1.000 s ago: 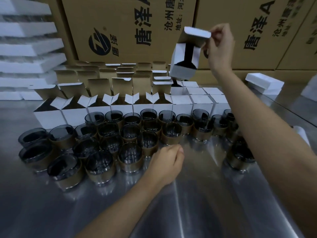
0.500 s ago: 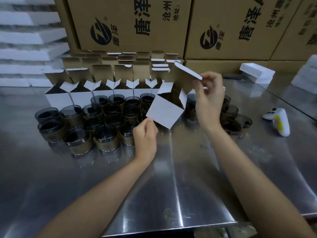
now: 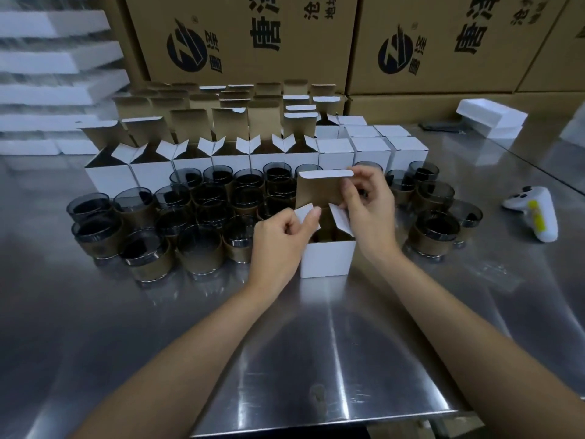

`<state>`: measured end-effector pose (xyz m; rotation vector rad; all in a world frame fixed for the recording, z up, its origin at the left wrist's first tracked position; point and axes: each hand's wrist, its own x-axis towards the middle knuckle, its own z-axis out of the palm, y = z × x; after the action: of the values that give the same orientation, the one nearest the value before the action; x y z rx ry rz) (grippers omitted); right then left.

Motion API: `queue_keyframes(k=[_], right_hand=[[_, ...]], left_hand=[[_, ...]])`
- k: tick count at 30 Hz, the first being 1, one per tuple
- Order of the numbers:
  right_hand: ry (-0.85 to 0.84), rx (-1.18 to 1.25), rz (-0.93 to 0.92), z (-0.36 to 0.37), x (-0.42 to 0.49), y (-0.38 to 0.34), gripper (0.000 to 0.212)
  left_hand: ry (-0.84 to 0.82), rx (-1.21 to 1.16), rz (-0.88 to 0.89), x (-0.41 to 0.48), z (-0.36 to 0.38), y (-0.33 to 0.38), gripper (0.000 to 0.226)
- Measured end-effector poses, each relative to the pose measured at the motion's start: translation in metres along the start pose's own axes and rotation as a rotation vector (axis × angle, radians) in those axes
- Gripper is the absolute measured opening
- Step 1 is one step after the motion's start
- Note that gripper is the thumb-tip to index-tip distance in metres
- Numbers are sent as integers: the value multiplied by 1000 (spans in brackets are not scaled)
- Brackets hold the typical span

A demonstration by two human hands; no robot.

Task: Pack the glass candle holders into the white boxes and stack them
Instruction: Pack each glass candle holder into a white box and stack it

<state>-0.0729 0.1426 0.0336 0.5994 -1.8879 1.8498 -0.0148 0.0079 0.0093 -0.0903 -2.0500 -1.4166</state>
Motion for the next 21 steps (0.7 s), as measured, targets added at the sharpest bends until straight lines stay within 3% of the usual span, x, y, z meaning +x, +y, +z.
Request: queue_keyframes(k=[6, 8, 12, 18, 21], right_hand=[[38, -41, 21, -1, 1, 1, 25], [-30, -130, 58, -1, 4, 4, 27], [-250, -234, 305, -4, 9, 9, 31], [-487, -360, 343, -15, 11, 8, 38], [-560, -369, 374, -19, 12, 6, 57]], left_hand=[[-98, 218, -52, 2, -5, 0, 63], [-97, 218, -61, 3, -6, 0, 62], [-69, 192, -45, 0, -5, 0, 57], [-67, 193, -3, -1, -5, 1, 48], [-66, 197, 45, -1, -7, 3, 40]])
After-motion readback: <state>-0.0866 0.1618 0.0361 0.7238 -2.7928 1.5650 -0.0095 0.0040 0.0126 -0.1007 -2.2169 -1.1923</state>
